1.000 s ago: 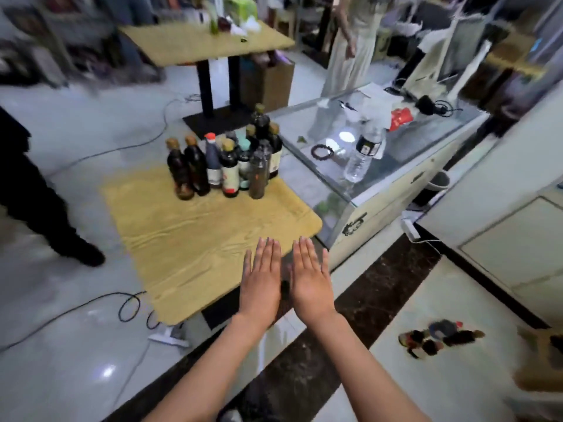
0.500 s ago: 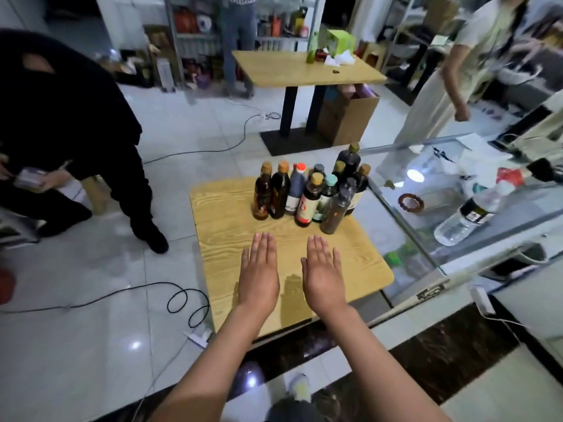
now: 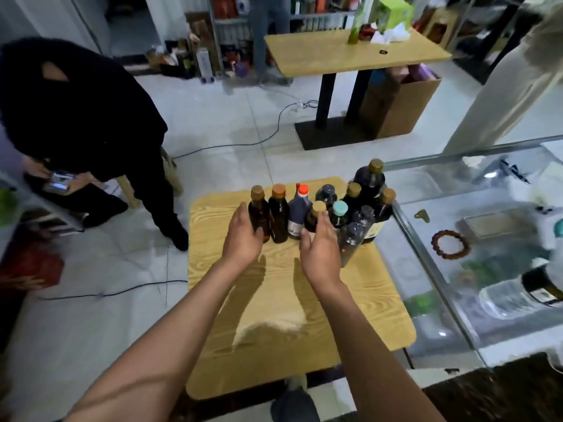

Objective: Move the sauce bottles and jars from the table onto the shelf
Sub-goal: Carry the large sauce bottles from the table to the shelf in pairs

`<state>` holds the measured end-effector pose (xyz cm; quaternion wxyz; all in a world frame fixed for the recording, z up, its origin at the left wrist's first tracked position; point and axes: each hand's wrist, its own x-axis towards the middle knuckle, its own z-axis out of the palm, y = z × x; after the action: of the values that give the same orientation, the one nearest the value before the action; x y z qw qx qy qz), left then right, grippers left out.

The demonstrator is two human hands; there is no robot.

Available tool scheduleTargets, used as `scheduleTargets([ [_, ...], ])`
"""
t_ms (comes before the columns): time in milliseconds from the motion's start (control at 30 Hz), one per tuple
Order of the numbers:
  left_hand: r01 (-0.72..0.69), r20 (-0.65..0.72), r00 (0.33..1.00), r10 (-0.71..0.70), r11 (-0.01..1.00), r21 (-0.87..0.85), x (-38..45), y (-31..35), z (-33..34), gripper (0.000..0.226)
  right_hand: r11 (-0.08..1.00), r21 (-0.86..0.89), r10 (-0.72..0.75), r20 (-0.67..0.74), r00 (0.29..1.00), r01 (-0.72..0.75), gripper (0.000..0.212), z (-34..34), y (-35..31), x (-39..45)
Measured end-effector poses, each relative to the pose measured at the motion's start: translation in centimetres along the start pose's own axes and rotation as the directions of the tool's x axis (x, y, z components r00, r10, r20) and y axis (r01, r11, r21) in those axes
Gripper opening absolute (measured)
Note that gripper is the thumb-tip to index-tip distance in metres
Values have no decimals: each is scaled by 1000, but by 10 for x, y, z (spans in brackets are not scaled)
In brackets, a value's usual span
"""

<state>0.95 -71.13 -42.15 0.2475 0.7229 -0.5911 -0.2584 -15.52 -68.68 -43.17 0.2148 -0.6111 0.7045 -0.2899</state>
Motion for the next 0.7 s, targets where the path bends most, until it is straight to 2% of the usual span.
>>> scheduleTargets([
  [100,94,-53,994,-98,993,-72,48,17,2,80,1000,7,-17,-29,999,18,57,-8,1,35],
  [200,75,-61,995,-82,991,-110,80,24,7,85,990,-5,-139,-45,989,139,50,-8,-7,59],
  [267,70,-36,997,-74,991,-113,95,24,11,83,973,4,-231,-5,973,231,45,-4,-17,76],
  [333,76,6,997,-75,990,-117,102,17,17,79,967,30,-256,67,964,254,42,4,-29,92],
  [533,72,-17,997,-80,962,-262,103,-2,23,46,980,-6,-188,319,929,200,44,33,-45,130],
  [633,72,-35,996,-85,958,-276,99,-8,20,41,994,86,-97,353,931,71,51,50,-39,132],
  [700,59,-54,996,-75,965,-255,94,-12,20,39,992,124,-63,344,937,21,47,58,-35,130],
])
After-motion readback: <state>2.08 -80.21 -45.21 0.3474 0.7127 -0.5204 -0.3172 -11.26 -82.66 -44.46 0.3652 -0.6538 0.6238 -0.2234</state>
